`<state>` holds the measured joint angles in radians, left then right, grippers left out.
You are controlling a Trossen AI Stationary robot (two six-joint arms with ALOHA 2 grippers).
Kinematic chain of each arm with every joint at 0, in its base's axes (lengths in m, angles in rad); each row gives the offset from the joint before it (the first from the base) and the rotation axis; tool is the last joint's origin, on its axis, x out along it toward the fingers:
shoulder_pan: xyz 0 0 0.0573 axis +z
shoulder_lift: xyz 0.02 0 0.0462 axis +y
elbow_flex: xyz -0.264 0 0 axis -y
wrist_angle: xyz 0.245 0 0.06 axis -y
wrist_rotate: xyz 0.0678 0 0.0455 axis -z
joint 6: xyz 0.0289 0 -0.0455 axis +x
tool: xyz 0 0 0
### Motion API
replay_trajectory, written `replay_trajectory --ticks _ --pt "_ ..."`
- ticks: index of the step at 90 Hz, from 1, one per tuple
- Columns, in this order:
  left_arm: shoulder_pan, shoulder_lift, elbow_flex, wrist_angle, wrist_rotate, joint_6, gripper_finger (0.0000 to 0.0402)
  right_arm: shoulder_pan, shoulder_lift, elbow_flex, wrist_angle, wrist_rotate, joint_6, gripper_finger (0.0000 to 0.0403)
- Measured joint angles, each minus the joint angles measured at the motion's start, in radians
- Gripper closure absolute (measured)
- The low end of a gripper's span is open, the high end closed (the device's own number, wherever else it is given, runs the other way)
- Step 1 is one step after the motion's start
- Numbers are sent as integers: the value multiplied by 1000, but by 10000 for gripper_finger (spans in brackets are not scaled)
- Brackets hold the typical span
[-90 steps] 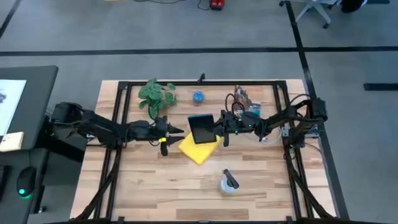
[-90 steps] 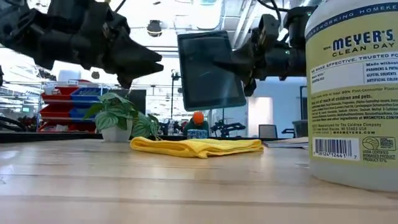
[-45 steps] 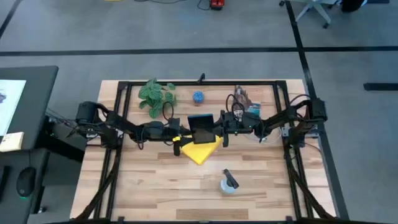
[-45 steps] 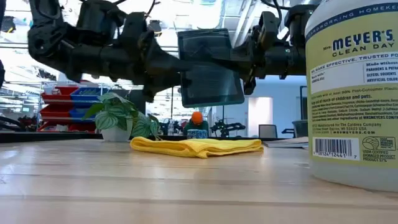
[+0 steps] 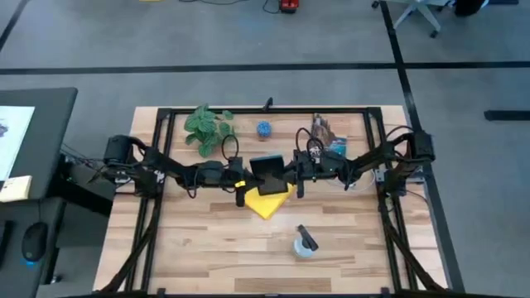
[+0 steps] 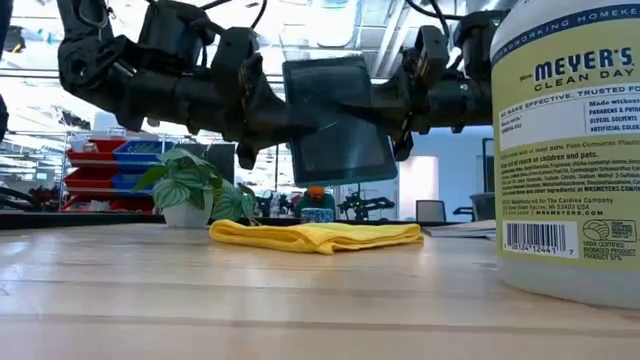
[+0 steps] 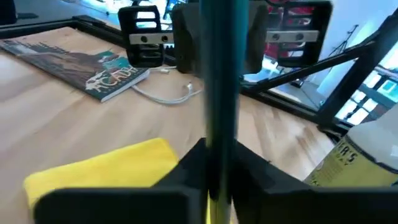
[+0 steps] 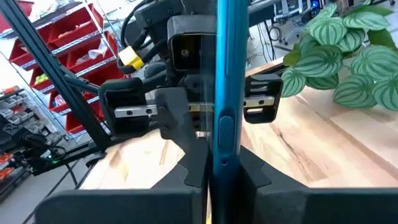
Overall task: Apply microfiber cloth
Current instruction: Spray the front of the blue tablet using the white spray bottle
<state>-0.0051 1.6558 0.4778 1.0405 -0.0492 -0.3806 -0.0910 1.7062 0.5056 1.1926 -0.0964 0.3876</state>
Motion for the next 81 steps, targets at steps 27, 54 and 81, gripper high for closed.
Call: replay_trajectory --ticks 27,54,81 --pt "-8 -21 0 -79 -73 -82 395 -42 -19 1 -115 -29 8 334" --pt "-38 -181 0 -245 -154 -26 395 -78 -282 -1 -557 -174 -148 208" --pt "-42 -243 0 -340 -194 -23 395 132 -686 -1 -1066 -192 -221 169"
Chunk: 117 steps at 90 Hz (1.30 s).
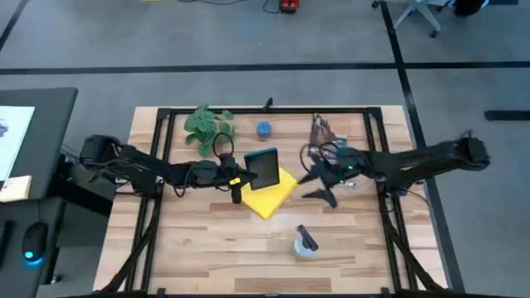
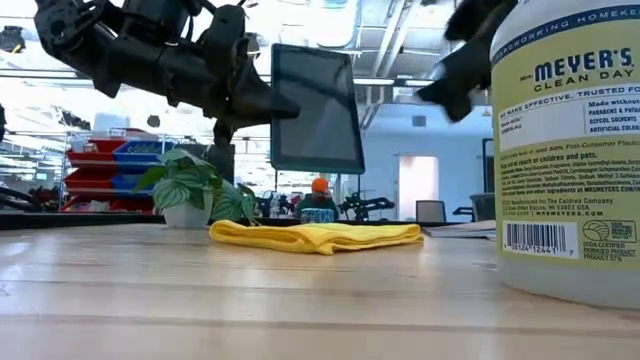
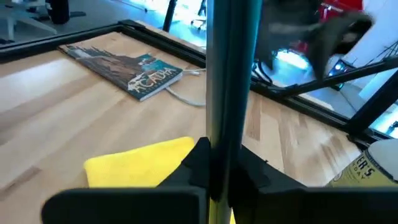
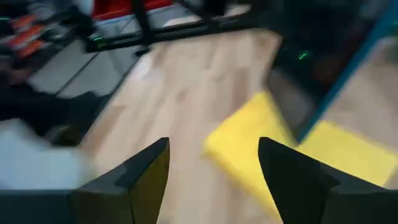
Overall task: Apply microfiber cloth
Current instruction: Spray the front of the blue tablet using the white spray bottle
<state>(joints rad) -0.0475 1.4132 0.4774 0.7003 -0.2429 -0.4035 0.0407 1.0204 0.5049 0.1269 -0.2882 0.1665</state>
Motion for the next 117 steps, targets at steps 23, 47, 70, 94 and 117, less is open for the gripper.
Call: replay_trajectory --ticks 23,47,70,94,117 --pt "0 -1 0 5 -39 -7 395 347 -98 0 4 167 217 171" --pt "0 -1 0 9 -53 -20 395 587 54 0 119 591 228 154" --pt "-3 -1 0 9 -53 -30 393 593 208 0 347 621 214 121" --pt "-3 -1 0 9 -53 -21 392 602 244 0 401 602 199 89" --pt "-3 -1 0 9 -53 -13 392 657 248 85 402 606 147 88"
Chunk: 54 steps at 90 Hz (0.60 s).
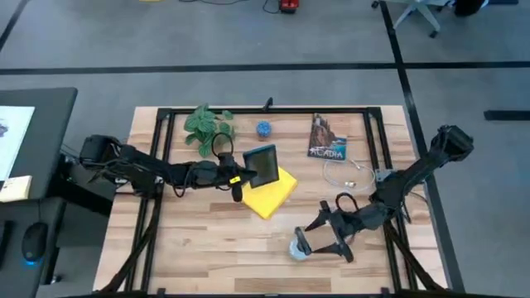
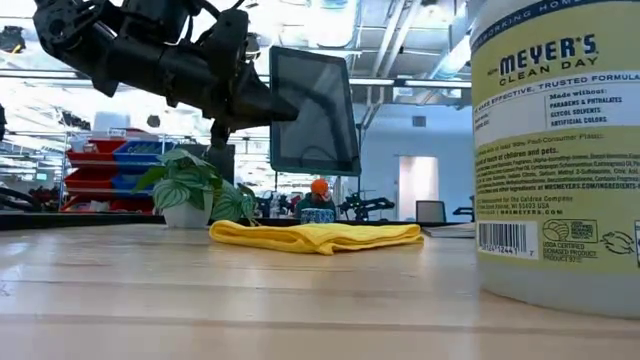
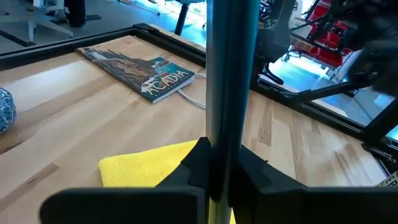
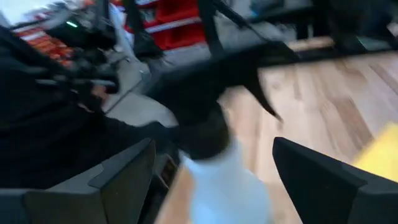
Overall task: Apply microfiber cloth
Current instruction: Spray the front of the blue tablet using the white spray bottle
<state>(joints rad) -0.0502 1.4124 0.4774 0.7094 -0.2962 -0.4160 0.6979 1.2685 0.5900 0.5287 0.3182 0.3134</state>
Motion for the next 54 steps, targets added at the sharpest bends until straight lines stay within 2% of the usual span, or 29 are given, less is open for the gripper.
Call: replay_trajectory --ticks 25,39,54 --pt "0 0 0 0 -3 7 391 20 137 166 -215 99 -53 88" --pt "0 0 0 -1 -4 15 391 17 195 225 -221 133 -87 96" --pt "0 0 0 -2 -3 27 391 5 210 239 -235 141 -79 127"
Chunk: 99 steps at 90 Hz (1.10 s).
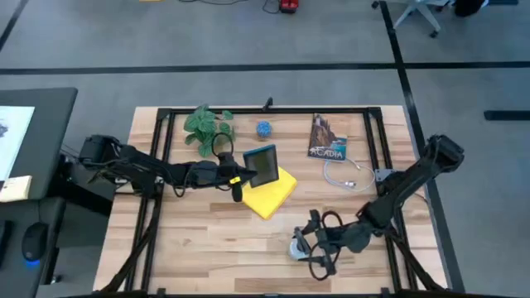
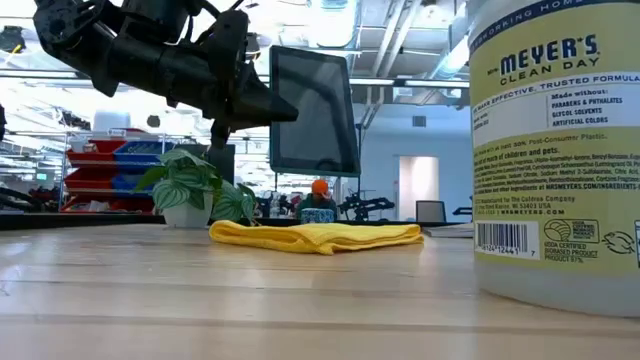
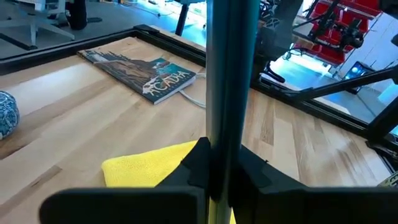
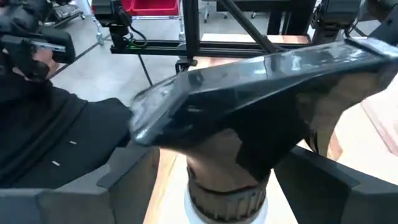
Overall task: Apply microfiber cloth
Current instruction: Spray the front of the blue tablet using the white spray bottle
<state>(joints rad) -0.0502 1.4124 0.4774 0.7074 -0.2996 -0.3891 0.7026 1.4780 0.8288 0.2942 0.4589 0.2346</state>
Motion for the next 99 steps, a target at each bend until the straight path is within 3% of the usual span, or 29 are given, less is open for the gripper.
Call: replay_trajectory --ticks 12,27,60,67,85,99 --pt "0 0 0 -1 0 6 391 -5 -1 0 -2 53 0 178" --pt "0 0 0 0 0 6 391 -10 -6 0 -3 66 2 282" --pt "0 0 0 2 0 15 391 -82 -6 0 -22 123 -42 284" --pt "0 0 0 2 0 16 391 -86 -8 1 -46 123 -6 264" --pt "0 0 0 2 0 18 391 -85 -9 3 -70 53 -1 157" --pt "0 0 0 1 1 18 391 -106 -6 -1 -100 -13 8 108"
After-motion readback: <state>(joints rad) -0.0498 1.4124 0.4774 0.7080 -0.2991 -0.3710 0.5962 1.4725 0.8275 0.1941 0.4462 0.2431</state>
